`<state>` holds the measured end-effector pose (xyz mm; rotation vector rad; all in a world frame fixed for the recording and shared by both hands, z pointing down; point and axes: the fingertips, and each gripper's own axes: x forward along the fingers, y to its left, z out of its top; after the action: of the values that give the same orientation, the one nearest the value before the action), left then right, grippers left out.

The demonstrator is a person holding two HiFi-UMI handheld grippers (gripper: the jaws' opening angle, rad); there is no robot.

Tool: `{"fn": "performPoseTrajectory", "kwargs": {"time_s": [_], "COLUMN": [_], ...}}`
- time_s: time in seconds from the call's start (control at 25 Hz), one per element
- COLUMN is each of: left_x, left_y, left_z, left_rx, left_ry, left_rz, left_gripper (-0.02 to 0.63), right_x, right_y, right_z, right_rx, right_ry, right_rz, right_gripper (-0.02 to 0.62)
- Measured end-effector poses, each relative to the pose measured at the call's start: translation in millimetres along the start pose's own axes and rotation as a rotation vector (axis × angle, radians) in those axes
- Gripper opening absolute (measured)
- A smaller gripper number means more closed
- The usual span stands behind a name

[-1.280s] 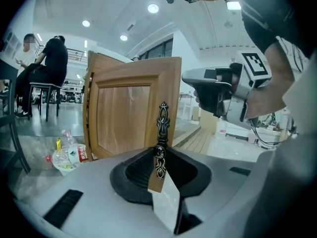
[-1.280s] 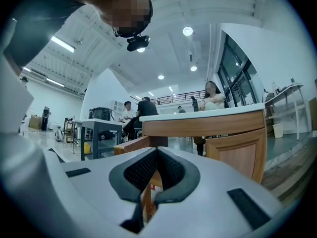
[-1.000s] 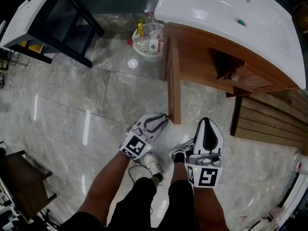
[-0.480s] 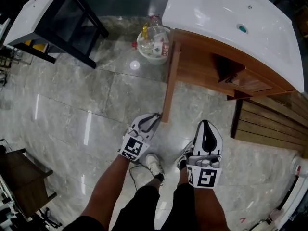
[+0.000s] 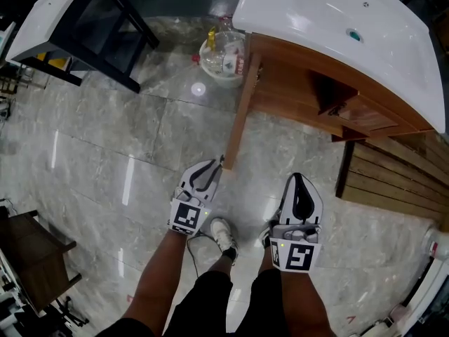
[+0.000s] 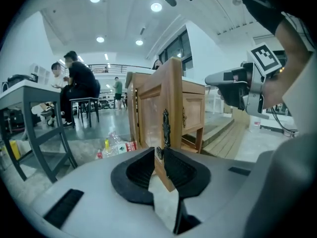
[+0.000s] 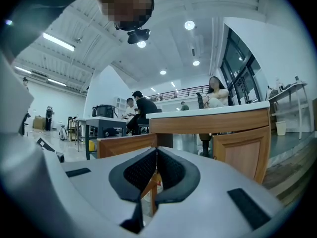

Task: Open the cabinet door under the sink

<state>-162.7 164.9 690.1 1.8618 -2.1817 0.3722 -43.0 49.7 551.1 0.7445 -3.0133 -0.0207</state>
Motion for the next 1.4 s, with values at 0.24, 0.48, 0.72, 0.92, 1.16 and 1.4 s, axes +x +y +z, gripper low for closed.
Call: {"fn": "performPoseTrajectory", "kwargs": {"time_s": [0.24,0.48,0.72,0.92,1.16,1.4], "left_x": [-43.9,-50.9,-18.4,23.5,73.0,117.3], "left_y": [-12.6,-61.7,-92.8,-106.0,-119.6,-134.0], "left_z": [35.5,63.2,116.2,150.5,175.4,190.2], "left_rx": [-0.089,-0.192,-0.195,-0.167,-0.145,-0.128], "left_ry": [-0.101,-0.100,-0.154,-0.194,-0.195,-0.184], "left_rz": [0.131,0.099,0.084,0.046,0.038,0.054], "left_gripper": [0.052,0.023,0.023,0.023,0.023,0.023], "right_x": [-0.3,1.6,-3.1,-8.0,-6.3,1.7], "right_y": [-14.8,-23.5,-32.9,-63.0,-101.3,-130.8], "right_z": [7.3,19.2,31.1,36.8,48.1,39.3], "right_rx": [0.004,-0.027,-0.071,-0.027,-0.033,-0.003], "right_ry": [-0.001,-0.014,-0.005,0.016,0.000,0.020], "right_rz": [0.007,0.060,0.118,0.090,0.064,0.115], "right_gripper": [0.025,0.025,0.025,0.024,0.025,0.025]}}
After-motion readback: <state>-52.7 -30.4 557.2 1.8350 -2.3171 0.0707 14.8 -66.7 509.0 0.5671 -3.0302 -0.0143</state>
